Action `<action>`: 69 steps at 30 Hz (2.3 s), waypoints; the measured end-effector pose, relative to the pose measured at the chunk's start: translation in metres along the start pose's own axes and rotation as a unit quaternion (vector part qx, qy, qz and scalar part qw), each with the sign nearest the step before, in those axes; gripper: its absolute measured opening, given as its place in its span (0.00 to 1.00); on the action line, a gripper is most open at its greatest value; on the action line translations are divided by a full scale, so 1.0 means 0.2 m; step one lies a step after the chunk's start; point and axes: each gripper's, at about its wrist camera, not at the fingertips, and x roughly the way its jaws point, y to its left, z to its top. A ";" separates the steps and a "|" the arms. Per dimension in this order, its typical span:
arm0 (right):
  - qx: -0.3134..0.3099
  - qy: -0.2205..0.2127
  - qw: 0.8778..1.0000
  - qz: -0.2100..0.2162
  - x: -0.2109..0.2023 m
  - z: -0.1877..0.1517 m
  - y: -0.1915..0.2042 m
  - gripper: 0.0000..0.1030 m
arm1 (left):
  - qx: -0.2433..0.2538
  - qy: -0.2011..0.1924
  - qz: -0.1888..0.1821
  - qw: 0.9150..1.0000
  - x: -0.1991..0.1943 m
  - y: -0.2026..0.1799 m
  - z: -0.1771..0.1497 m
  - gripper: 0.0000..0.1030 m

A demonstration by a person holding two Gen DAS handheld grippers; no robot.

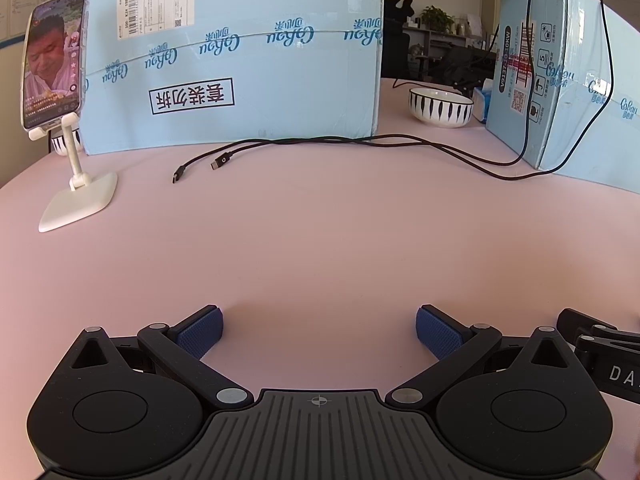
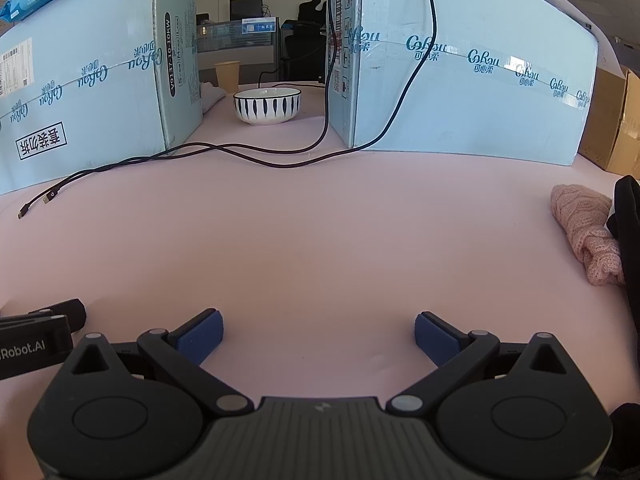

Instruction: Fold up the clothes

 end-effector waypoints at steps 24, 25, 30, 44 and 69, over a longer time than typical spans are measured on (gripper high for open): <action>0.100 -0.088 0.983 -0.126 -0.54 -0.05 -0.91 0.99 | 0.180 0.014 -0.224 0.958 -0.32 -0.84 0.02 1.00; 0.108 -0.090 0.981 -0.136 -0.57 -0.08 -0.97 0.99 | 0.191 0.020 -0.240 0.952 -0.34 -0.89 0.00 1.00; 0.156 -0.093 0.969 -0.166 -0.71 -0.22 -1.25 1.00 | 0.241 0.056 -0.296 0.923 -0.39 -1.11 -0.05 1.00; 0.252 -0.062 0.941 -0.219 -0.84 -0.52 -1.67 1.00 | 0.348 0.040 -0.336 0.874 -0.56 -1.54 -0.24 1.00; 0.191 -0.076 0.951 -0.233 -0.73 -0.54 -1.56 0.11 | 0.324 0.042 -0.393 0.860 -0.55 -1.58 -0.29 0.35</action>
